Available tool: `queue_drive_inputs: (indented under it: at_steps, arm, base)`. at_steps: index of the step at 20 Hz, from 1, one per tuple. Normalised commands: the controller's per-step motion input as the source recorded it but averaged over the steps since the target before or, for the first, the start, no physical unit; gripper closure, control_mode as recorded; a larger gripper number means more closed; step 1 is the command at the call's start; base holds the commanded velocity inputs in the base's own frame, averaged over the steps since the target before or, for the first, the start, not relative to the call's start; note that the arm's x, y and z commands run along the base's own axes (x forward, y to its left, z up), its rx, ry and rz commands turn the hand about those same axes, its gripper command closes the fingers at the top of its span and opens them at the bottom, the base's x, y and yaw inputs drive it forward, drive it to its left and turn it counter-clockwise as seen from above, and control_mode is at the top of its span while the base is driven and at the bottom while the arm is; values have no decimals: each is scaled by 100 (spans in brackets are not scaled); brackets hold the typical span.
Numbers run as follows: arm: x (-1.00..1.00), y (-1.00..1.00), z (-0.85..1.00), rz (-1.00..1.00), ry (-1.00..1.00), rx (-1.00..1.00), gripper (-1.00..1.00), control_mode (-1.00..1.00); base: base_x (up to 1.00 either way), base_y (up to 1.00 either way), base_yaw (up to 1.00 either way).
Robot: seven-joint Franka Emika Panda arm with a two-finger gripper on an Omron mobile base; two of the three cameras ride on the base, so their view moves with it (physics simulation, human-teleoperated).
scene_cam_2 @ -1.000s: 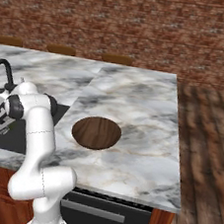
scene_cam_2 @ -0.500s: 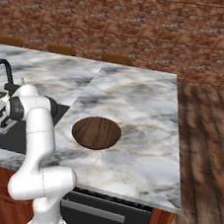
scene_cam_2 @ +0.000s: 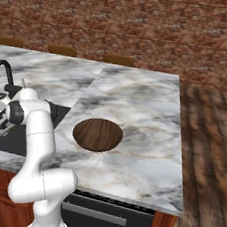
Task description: Pick the tangerines from the cabinet and place them in one bowl. Pick the lime from the sink and place it in the other bowl.
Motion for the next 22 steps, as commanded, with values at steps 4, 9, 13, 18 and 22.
queue_drive_inputs:
  at_steps: [4,9,13,18,22]
  arm:
    - [9,12,-31,0,0,0,-100,-100]
    - [-14,-11,-63,0,-2,-4,-100,-100]
    - [0,0,-18,0,-1,0,100,-100]
    - [0,0,-2,0,0,0,100,-100]
    - [0,0,15,-1,-6,2,100,-100]
  base:
    - [0,0,0]
    - [0,0,0]
    - [0,0,0]
    - [0,0,0]
    - [0,0,0]
